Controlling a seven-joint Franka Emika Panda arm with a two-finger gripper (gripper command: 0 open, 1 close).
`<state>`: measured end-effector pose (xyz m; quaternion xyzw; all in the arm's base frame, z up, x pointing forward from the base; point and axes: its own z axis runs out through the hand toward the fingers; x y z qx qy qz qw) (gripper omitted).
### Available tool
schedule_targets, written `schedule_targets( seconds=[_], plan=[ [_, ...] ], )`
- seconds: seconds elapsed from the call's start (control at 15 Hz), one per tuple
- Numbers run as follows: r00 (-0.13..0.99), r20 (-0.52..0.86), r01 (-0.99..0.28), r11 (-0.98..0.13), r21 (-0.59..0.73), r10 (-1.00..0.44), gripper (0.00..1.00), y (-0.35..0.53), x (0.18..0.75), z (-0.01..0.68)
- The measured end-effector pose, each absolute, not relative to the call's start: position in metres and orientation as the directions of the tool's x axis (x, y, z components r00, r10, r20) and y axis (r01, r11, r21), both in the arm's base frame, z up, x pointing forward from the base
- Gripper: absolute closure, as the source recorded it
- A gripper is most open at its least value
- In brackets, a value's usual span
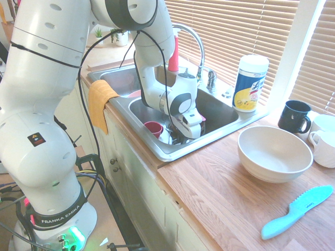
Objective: Put the knife into the sink
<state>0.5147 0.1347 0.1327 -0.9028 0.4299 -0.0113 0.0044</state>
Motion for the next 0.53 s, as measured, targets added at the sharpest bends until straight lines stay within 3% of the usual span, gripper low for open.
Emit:
schedule_targets(
  seconds=[0.53],
  plan=[
    [0.632,0.018,-0.774,-0.633,-0.028,-0.774,0.00,0.1349,0.5144,0.1394]
  ],
)
